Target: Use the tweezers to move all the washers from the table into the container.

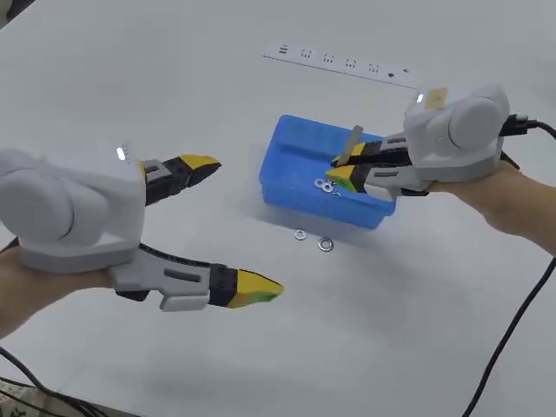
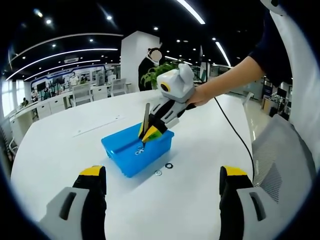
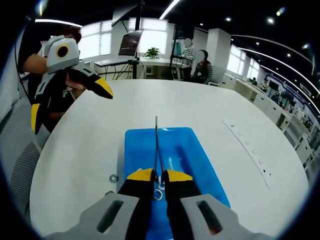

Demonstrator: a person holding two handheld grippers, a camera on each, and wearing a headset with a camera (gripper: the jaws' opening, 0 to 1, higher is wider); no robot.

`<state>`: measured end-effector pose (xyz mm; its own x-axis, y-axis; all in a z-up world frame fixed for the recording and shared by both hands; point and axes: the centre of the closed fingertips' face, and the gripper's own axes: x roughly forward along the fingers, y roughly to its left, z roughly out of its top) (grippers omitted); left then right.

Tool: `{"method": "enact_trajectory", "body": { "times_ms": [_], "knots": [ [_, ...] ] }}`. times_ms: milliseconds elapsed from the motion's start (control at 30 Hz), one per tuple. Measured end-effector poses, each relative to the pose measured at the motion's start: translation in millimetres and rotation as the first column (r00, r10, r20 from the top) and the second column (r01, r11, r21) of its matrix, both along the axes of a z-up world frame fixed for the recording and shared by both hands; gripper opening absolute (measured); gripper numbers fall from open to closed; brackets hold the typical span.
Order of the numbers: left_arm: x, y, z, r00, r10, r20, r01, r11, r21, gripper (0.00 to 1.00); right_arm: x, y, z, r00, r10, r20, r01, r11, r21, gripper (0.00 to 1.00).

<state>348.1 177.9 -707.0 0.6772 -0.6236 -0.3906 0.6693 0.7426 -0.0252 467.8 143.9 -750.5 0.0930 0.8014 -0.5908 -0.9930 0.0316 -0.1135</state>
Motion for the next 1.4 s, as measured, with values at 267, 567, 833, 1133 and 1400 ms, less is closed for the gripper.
{"method": "enact_trajectory", "body": {
  "times_ms": [267, 567, 833, 1133, 1400],
  "knots": [
    [9.8, 3.1, 8.9, 1.000, 0.014, 0.016, -0.014, 0.999, -0.032, 0.98, 0.2, 1.2, 10.9, 1.000, -0.006, 0.019, 0.006, 1.000, 0.012, 0.08],
    [42.2, -8.4, 20.3, 0.999, -0.021, 0.044, 0.022, 1.000, -0.020, 0.92, -7.9, -3.4, 18.5, 0.999, 0.023, 0.046, -0.023, 1.000, 0.002, 0.08],
    [81.8, -40.0, 40.8, 0.987, -0.123, 0.104, 0.123, 0.992, 0.007, 0.82, -14.7, -2.5, 21.1, 0.994, 0.060, 0.087, -0.058, 0.998, -0.026, 0.08],
    [99.7, -61.8, 41.9, 0.971, -0.216, 0.105, 0.208, 0.975, 0.078, 0.56, -17.7, 1.0, 25.3, 0.991, 0.083, 0.103, -0.081, 0.996, -0.029, 0.08],
    [97.6, -65.3, 41.8, 0.958, -0.270, 0.099, 0.261, 0.961, 0.094, 0.28, -20.6, 3.0, 27.6, 0.990, 0.097, 0.105, -0.094, 0.995, -0.027, 0.08]
  ]
}}
